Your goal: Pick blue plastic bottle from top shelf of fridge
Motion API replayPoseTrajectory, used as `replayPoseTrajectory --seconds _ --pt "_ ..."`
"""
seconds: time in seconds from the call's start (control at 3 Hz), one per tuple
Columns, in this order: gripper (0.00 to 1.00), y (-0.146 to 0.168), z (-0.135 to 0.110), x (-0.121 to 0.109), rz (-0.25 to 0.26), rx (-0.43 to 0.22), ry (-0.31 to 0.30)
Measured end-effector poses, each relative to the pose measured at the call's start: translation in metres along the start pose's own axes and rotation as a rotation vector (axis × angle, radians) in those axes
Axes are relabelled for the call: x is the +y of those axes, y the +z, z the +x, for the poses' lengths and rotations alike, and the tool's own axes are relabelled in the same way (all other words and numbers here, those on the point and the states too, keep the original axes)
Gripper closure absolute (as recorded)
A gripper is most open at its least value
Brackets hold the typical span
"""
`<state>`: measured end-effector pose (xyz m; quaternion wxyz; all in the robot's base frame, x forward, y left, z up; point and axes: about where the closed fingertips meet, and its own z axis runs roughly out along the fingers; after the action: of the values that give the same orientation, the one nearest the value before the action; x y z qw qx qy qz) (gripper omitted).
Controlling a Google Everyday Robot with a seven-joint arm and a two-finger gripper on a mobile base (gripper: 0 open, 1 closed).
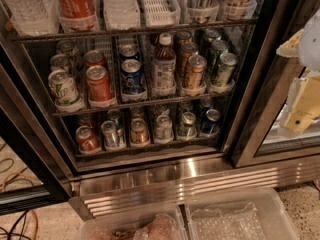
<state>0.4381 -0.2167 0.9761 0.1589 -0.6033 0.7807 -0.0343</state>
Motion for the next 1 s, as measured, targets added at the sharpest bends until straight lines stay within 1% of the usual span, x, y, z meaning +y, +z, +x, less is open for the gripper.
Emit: replayPoseTrajectory --seconds 0.33,0.67,1.0 --pt "0.0 0.0 0.0 0.0 0.0 0.0 0.0" --pt "0.0 -0.002 -0.002 -0.003 0.022 -0.012 0.028" --pt "0.0 -0.013 -0.002 -0.013 0.089 -0.087 0.141"
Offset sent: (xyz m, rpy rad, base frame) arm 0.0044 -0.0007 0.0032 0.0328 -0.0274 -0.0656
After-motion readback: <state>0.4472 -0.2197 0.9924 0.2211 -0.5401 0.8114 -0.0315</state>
